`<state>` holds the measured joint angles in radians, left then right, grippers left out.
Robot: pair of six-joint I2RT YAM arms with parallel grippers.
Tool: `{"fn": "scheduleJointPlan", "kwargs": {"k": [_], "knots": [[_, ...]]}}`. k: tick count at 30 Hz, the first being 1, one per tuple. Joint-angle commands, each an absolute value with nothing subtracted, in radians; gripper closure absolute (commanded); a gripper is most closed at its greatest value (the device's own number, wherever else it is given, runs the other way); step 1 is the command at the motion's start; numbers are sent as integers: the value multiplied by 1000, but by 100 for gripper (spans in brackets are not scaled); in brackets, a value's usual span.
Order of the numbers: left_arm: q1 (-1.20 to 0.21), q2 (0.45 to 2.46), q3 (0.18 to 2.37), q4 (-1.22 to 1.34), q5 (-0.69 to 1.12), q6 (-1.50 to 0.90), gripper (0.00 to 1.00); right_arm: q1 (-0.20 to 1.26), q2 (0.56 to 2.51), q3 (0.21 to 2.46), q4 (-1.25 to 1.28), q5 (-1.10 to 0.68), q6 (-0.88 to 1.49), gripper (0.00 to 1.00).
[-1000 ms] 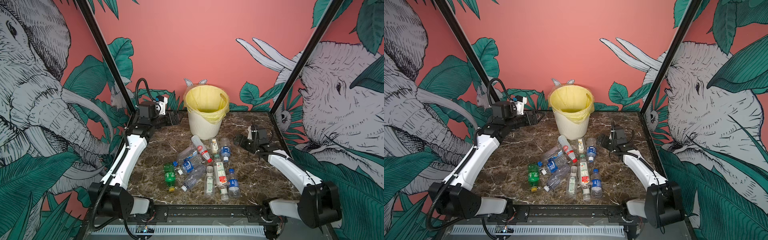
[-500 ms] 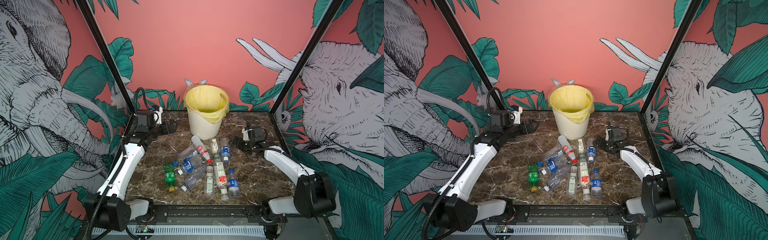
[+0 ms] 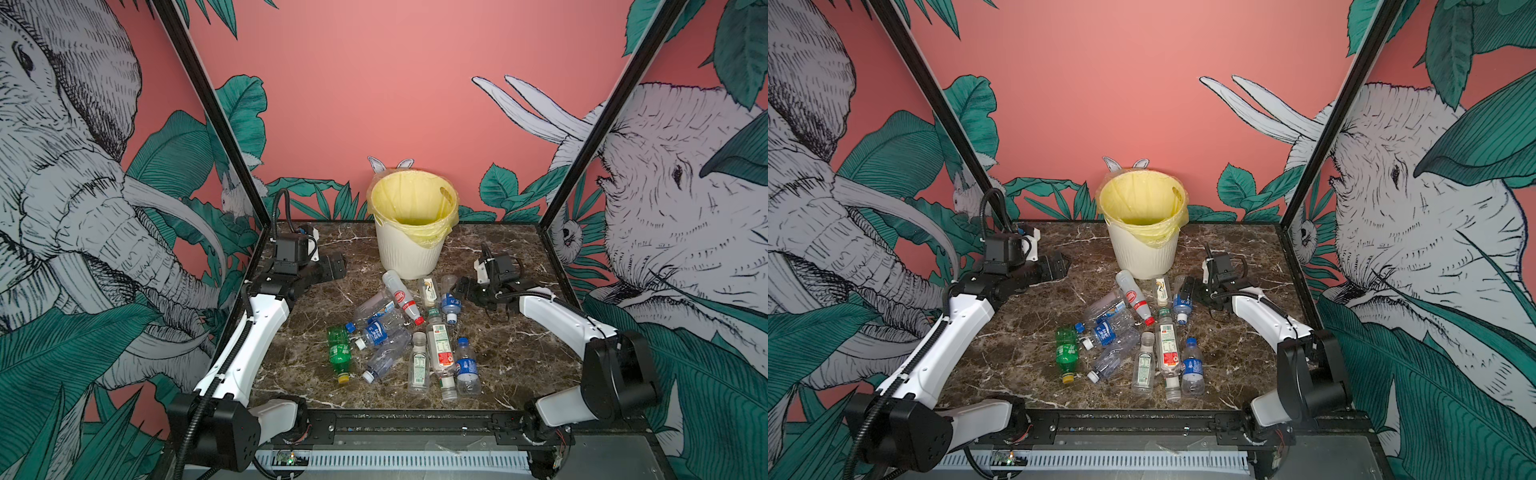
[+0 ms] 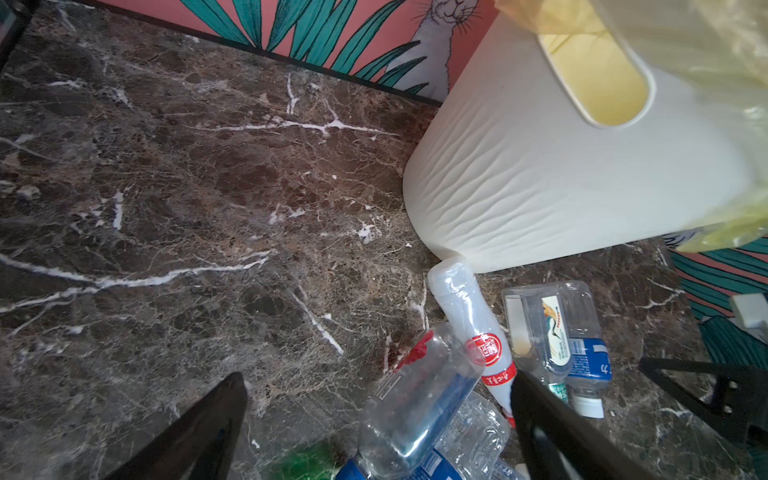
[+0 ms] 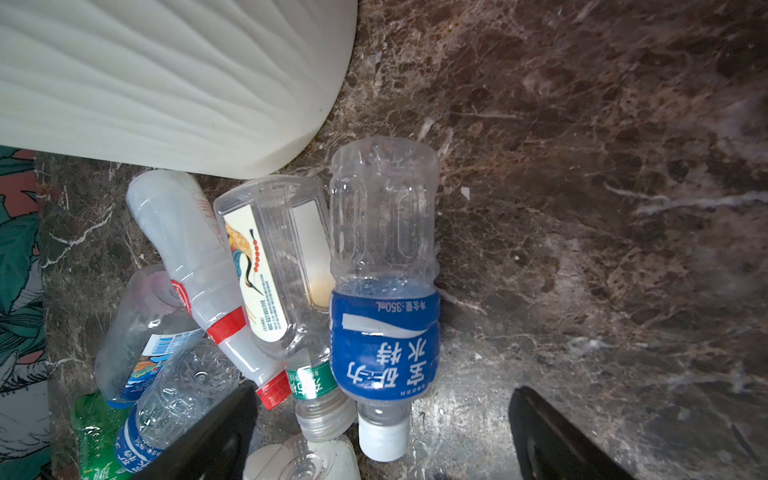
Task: Throw the plastic bottles in the bin
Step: Pick up the plastic bottle from the center of the table.
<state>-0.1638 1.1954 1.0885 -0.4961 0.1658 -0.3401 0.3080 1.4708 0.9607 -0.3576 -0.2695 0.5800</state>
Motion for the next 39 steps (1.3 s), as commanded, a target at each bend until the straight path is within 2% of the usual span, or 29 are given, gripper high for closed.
{"fn": "scheduleJointPlan", "kwargs": {"k": [1, 5, 13, 39], "knots": [[-150, 1147, 1047, -510, 126, -346, 1, 317, 1486, 977, -362, -260, 584, 7], [-142, 1146, 1029, -506, 127, -350, 1, 324, 1504, 978, -356, -270, 591, 13], [-123, 1136, 981, -522, 97, -349, 1, 333, 1538, 986, -343, -256, 608, 16], [-110, 1166, 914, -429, 126, -431, 1, 339, 1730, 1100, -302, -239, 617, 18]]}}
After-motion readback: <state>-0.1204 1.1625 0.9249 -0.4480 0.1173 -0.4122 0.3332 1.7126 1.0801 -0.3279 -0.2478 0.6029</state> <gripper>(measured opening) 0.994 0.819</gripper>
